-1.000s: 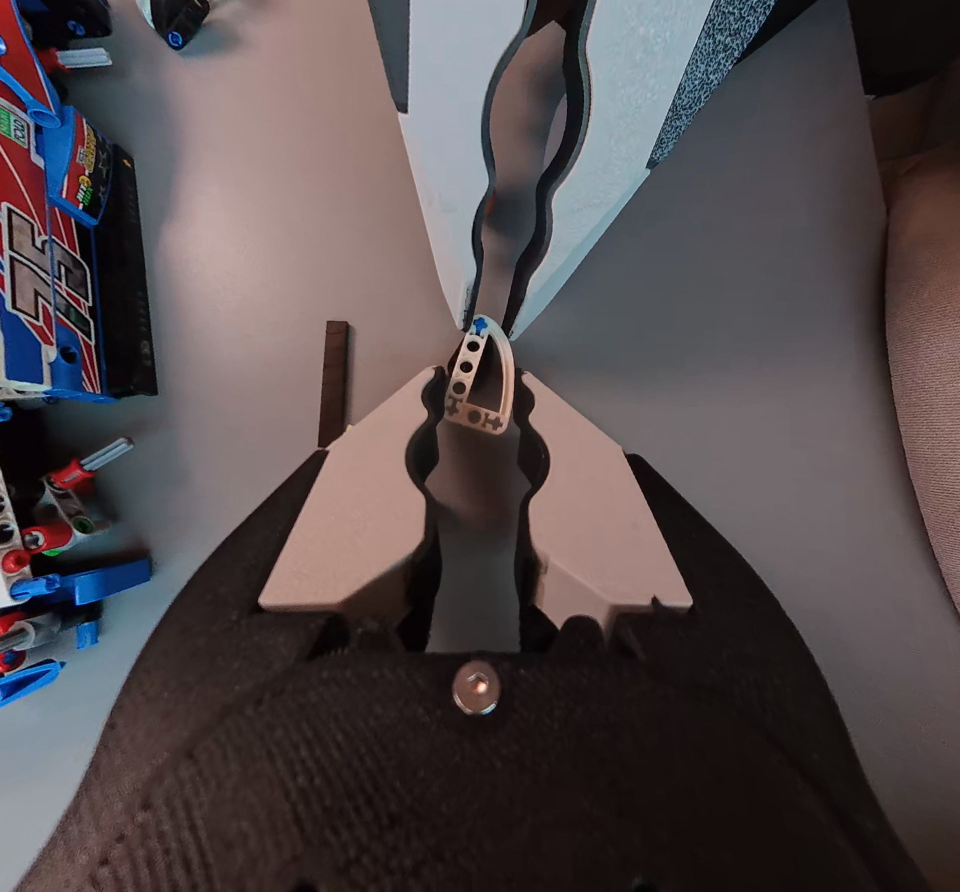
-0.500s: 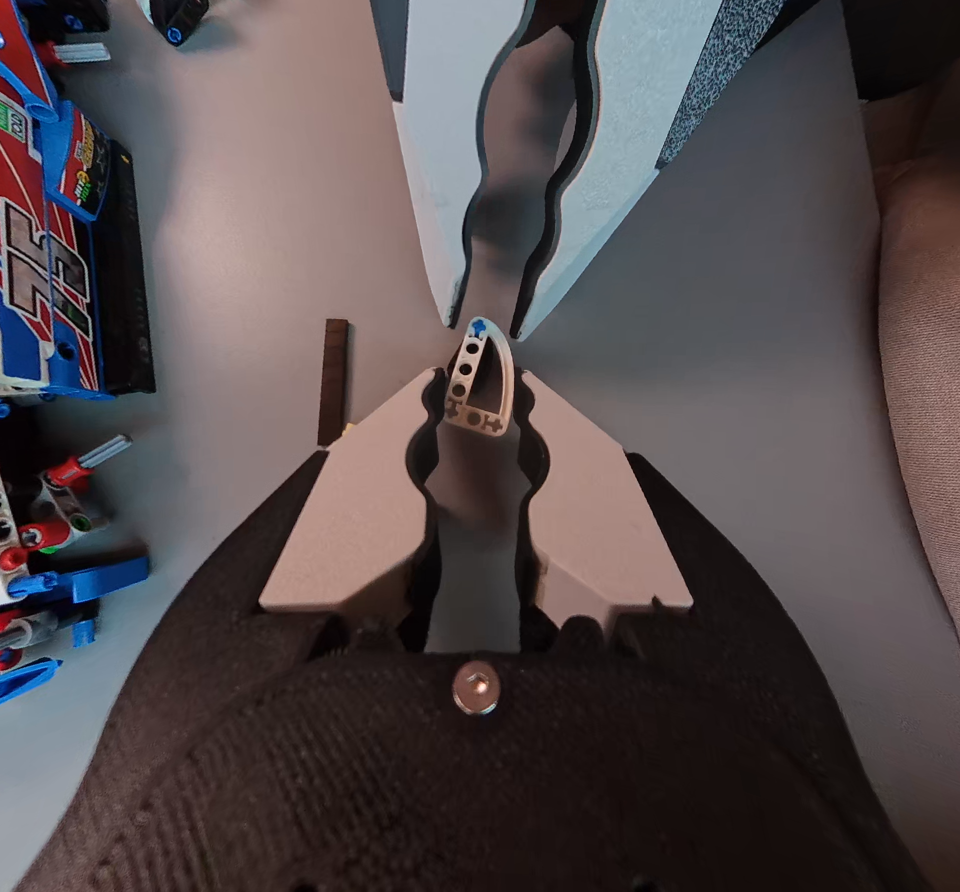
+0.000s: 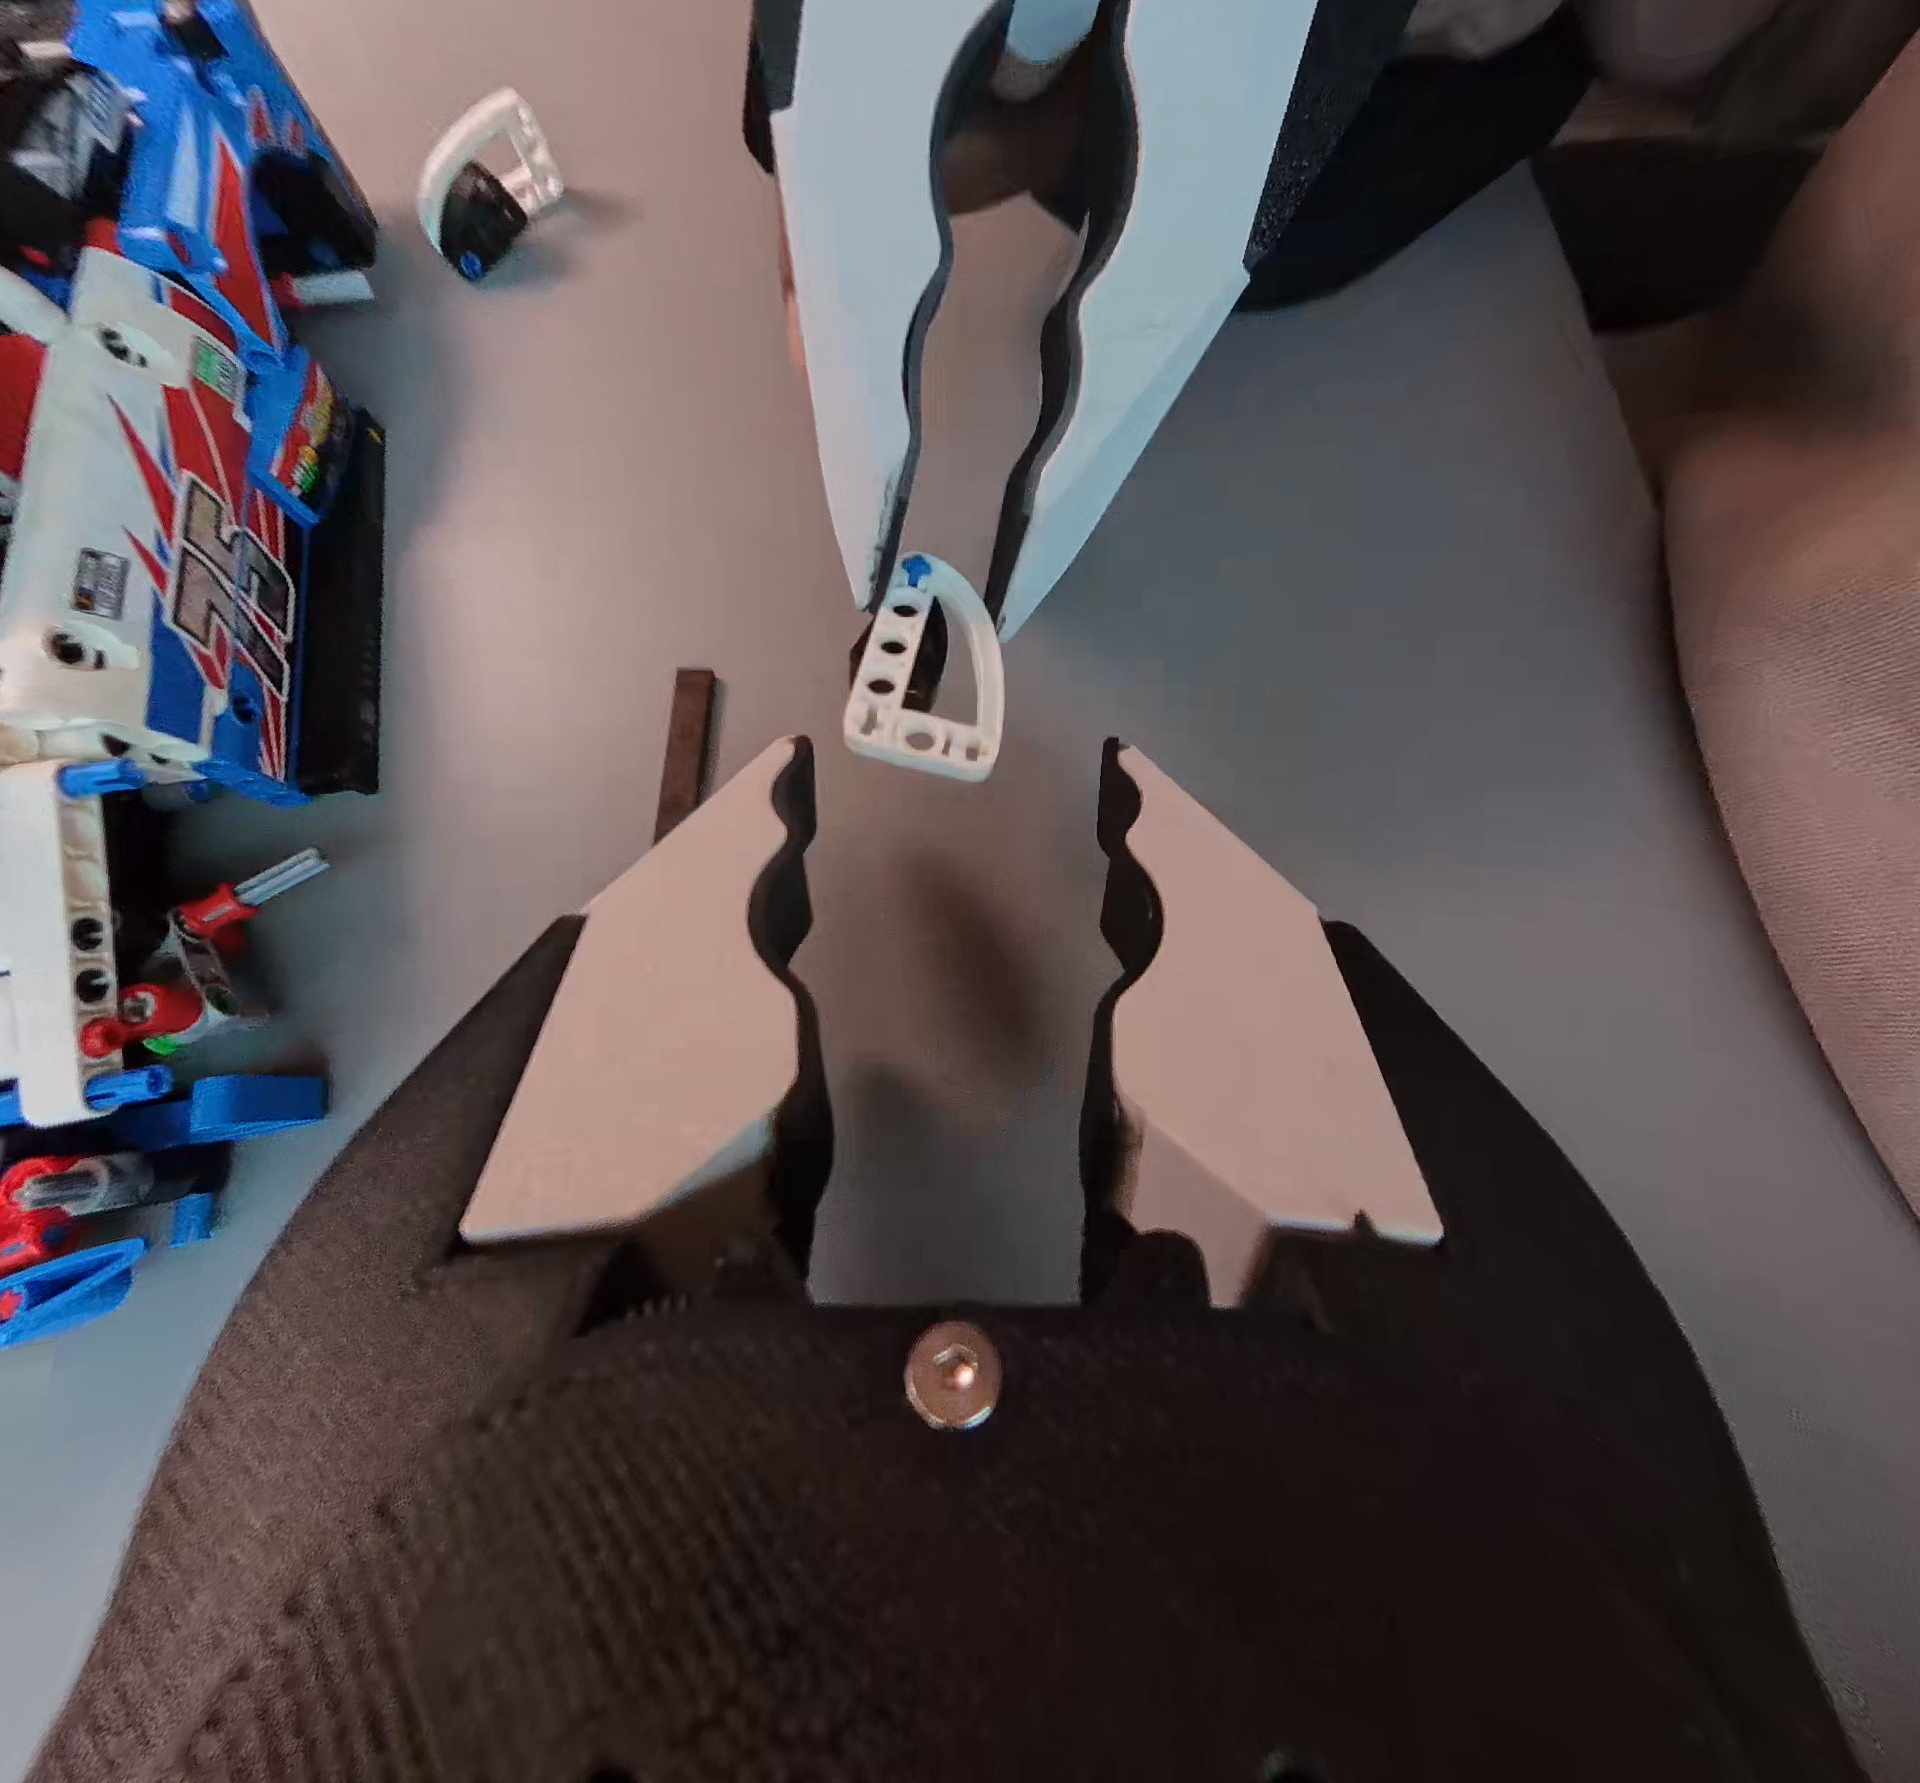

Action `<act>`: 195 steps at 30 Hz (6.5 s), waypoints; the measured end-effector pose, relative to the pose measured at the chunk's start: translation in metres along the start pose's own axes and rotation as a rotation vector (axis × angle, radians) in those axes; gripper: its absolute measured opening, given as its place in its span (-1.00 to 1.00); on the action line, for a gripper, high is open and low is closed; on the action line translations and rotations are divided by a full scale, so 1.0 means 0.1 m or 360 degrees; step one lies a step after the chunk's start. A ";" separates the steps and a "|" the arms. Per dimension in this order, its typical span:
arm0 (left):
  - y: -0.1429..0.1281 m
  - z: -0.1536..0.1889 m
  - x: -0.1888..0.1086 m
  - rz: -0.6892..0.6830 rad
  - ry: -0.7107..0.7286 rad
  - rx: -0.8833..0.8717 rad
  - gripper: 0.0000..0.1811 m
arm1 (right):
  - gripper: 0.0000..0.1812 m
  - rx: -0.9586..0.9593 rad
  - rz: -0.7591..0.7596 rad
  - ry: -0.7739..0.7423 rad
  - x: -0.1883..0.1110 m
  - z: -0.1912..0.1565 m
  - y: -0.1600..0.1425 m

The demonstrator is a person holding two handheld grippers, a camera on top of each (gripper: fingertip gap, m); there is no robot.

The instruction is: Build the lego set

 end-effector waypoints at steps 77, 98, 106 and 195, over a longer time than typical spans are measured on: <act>0.50 0.09 -0.30 0.1009 0.0117 0.0292 -0.85 | -0.81 0.0003 0.0516 -0.0152 -0.25 -0.05 0.52; -0.07 0.11 0.07 0.0043 0.0021 0.0276 -0.75 | -0.79 -0.0066 -0.0238 0.0111 0.17 -0.18 -0.16; -0.09 0.05 0.03 0.0044 0.0045 0.0236 -0.74 | -0.74 0.0051 -0.0238 0.0105 0.10 -0.09 -0.26; 0.32 -0.32 -0.13 0.0303 0.0994 0.0445 -0.76 | -0.82 0.1053 0.0558 -0.0271 0.02 0.46 0.17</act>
Point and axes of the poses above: each gripper's, where its closed fingertips meet, x out along the fingers, y out of its top, z = x × y across the jaws, the point moved 4 cm from there along -x, back along the fingers, and after that the axes turned 1 degree about y, right-handed, at the moved point
